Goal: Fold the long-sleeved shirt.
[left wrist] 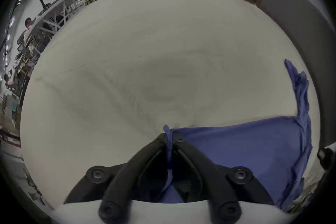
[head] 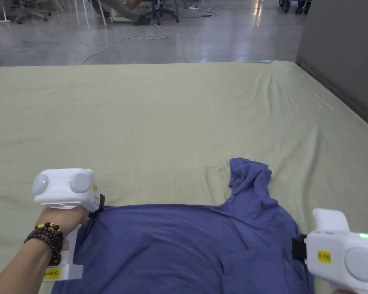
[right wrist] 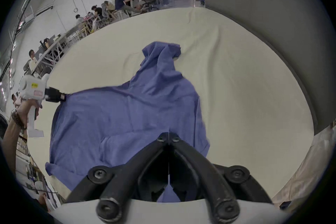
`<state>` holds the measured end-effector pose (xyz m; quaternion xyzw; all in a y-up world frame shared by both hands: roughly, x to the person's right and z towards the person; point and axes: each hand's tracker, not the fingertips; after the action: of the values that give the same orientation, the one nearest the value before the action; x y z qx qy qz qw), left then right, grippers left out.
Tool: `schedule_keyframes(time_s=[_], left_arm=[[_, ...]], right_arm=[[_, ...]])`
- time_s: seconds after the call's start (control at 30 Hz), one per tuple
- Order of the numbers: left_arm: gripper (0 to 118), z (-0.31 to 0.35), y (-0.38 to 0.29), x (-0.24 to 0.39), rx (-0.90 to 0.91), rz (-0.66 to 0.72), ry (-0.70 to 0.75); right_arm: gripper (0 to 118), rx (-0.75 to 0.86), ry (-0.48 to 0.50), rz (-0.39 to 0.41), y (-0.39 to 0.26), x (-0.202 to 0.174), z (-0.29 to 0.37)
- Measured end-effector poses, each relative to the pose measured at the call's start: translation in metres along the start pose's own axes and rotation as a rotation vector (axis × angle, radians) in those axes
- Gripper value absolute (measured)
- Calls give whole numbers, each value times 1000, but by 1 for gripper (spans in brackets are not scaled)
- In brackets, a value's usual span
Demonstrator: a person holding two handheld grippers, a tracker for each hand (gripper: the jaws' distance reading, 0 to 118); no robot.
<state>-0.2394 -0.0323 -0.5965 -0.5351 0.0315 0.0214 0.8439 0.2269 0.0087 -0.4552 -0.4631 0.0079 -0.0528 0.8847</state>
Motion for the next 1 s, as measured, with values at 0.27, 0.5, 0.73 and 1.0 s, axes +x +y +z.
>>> schedule_keyframes(time_s=[0.27, 0.5, 0.73, 1.0], left_arm=[[1, 56, -11, 2, 65, 1, -32], [1, 60, -13, 4, 65, -9, -42], [1, 53, -15, -2, 47, 15, -42], [1, 61, -11, -3, 63, 33, -55]], right_arm=[[102, -6, -90, 38, 107, 23, -39], [108, -305, -72, 47, 137, 15, -119], [53, -425, -110, 74, 129, 10, -157], [0, -441, -133, 236, 121, -13, -137]])
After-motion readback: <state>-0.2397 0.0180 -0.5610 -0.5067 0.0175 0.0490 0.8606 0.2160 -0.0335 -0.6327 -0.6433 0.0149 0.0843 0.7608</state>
